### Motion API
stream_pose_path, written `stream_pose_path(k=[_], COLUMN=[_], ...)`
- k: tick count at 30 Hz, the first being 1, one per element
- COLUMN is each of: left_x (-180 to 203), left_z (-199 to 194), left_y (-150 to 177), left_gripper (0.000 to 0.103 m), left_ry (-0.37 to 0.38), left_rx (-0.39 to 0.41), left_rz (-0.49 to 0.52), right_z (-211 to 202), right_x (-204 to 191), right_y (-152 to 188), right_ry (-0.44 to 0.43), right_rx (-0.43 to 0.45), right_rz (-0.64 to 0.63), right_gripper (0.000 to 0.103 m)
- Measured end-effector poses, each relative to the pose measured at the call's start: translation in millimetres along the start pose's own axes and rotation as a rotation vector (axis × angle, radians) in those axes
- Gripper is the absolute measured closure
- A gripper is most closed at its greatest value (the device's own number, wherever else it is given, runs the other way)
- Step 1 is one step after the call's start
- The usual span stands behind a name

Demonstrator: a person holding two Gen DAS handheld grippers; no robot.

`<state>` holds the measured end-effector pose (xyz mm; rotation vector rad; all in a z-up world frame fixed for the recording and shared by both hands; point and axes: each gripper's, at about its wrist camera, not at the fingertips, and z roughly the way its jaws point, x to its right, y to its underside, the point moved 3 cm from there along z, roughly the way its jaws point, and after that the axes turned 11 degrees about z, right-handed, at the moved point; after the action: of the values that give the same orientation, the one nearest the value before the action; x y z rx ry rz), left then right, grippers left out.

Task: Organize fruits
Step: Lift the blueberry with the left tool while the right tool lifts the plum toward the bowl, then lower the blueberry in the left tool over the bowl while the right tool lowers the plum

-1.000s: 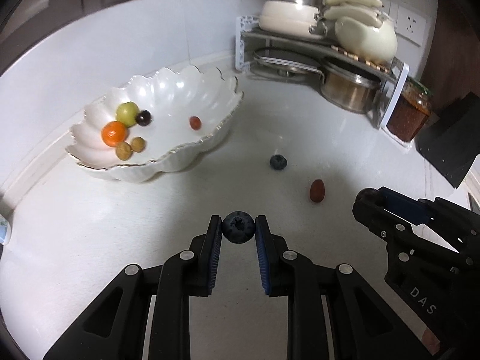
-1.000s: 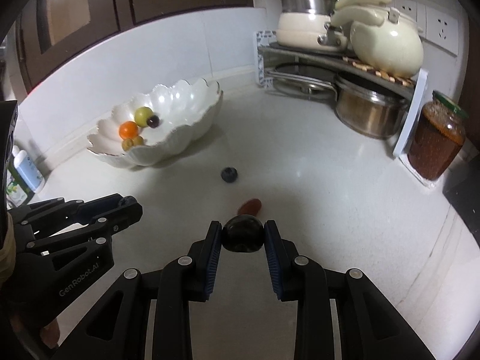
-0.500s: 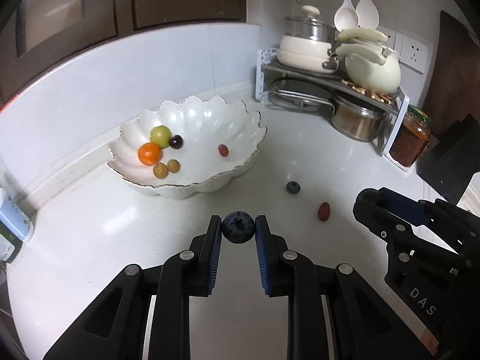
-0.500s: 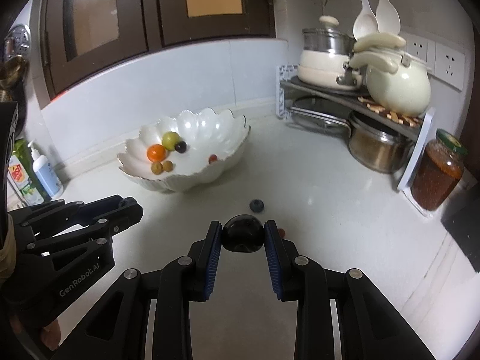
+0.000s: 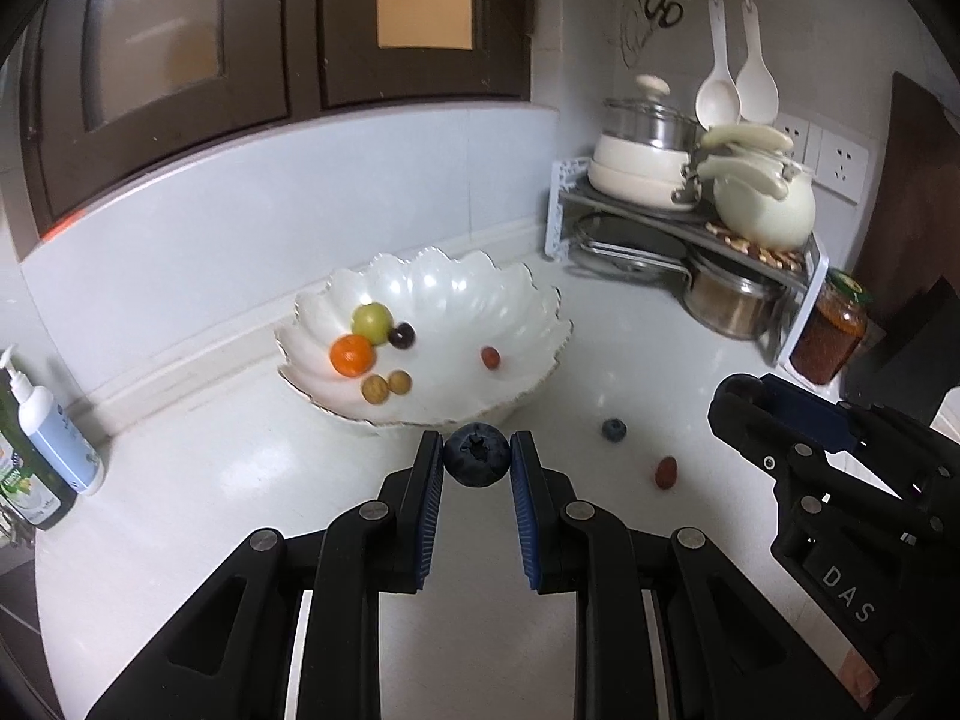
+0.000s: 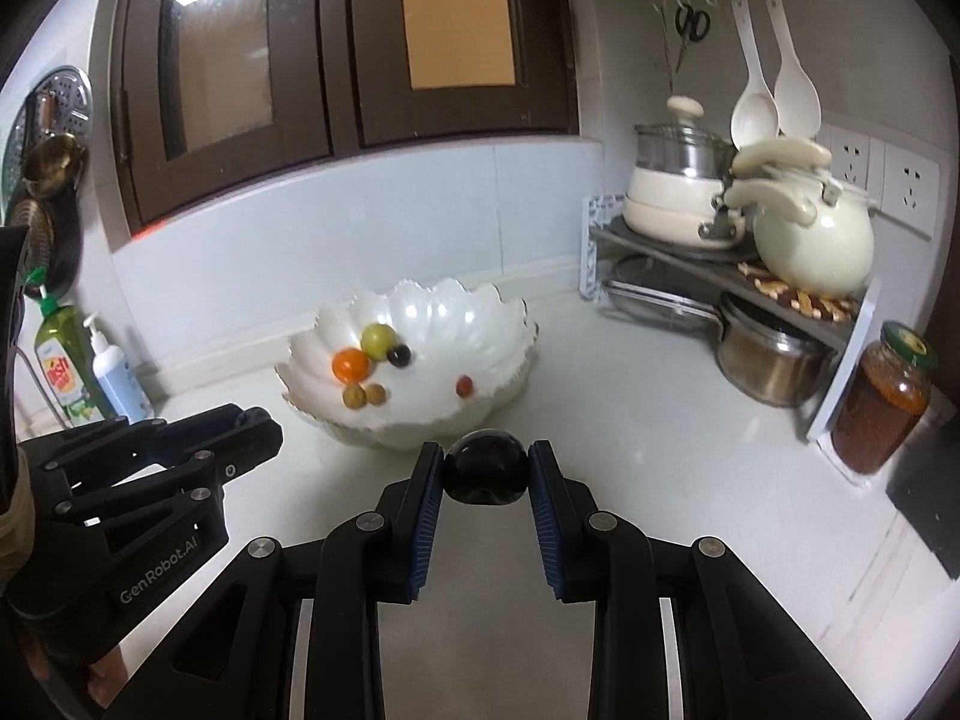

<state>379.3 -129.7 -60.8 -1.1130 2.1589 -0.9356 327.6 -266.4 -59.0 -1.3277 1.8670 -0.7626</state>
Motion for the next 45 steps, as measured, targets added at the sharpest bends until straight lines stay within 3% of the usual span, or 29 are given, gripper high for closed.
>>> stream_pose_path(k=[25, 45], left_x=[-42.1, -65.0], left_z=[-13.7, 23.0], left_y=[-46.1, -83.4], left_gripper=[0.079, 0.079], left_ry=[-0.122, -0.152], left_rx=[0.119, 0.101], left_rz=[-0.015, -0.040], right_z=[11.6, 51.0], right_x=[-38.5, -53.5], right_y=[-44.3, -85.4], right_ry=[-0.062, -0.068], right_rx=[0.092, 0.083], right_rz=[-0.014, -0.050], right_gripper=[0.073, 0.073])
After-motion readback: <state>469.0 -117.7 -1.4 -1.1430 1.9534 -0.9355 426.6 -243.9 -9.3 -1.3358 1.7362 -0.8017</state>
